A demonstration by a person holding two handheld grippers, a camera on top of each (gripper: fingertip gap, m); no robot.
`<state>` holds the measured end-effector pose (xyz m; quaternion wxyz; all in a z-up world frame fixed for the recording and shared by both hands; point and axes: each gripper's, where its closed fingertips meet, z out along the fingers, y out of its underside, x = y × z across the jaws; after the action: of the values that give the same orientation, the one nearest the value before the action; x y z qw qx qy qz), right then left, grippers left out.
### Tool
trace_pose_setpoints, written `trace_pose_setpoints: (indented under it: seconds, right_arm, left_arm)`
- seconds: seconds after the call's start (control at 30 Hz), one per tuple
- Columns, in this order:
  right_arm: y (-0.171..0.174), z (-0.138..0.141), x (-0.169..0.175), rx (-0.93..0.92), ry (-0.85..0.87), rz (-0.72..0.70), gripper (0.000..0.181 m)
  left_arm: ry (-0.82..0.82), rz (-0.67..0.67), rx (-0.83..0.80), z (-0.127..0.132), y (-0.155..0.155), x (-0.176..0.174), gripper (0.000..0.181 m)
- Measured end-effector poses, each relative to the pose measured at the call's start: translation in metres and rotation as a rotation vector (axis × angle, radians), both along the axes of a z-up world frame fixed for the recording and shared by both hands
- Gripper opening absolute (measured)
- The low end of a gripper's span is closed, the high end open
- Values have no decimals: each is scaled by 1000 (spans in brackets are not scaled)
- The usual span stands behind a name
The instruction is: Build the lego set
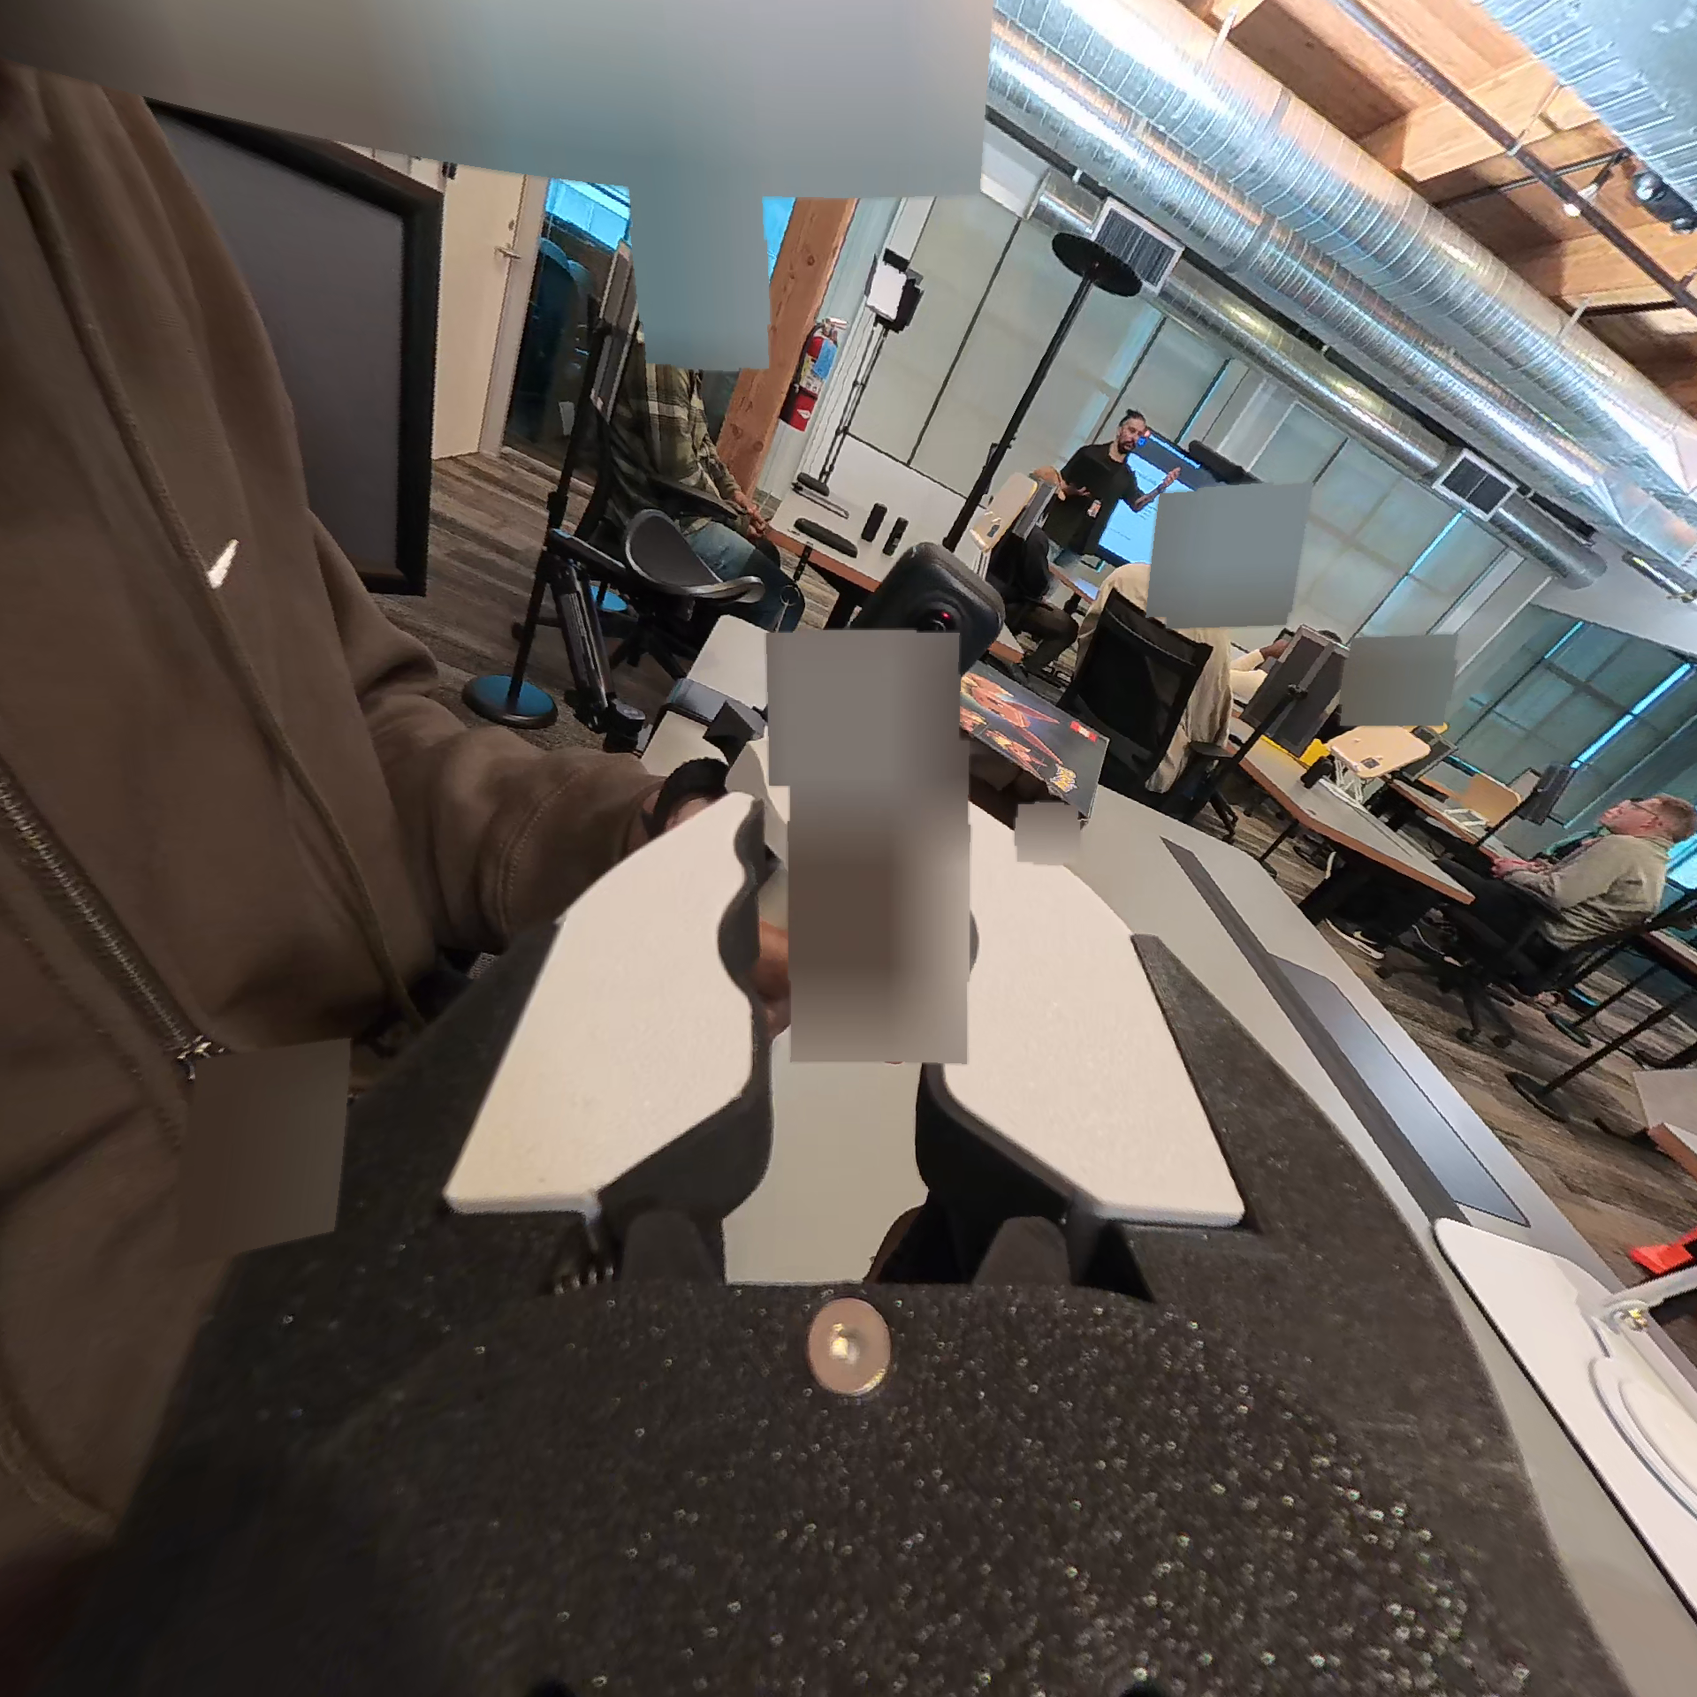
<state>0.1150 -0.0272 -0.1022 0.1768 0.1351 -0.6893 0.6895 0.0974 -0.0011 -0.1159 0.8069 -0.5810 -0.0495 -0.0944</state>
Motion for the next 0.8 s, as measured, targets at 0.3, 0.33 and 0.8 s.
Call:
trace_pose_setpoints:
  seconds: [0.3,0.33,0.8]
  right_arm:
    - [2,4,-5,-28,-22,-22,33]
    - [3,5,-5,-35,-25,-20,33]
    - [4,19,3,-28,91,-65,11]
  left_arm:
    - [-4,-3,3,0,0,0,37]
    - [-4,-3,2,0,0,0,37]
    - [-1,3,-7,-1,1,0,37]
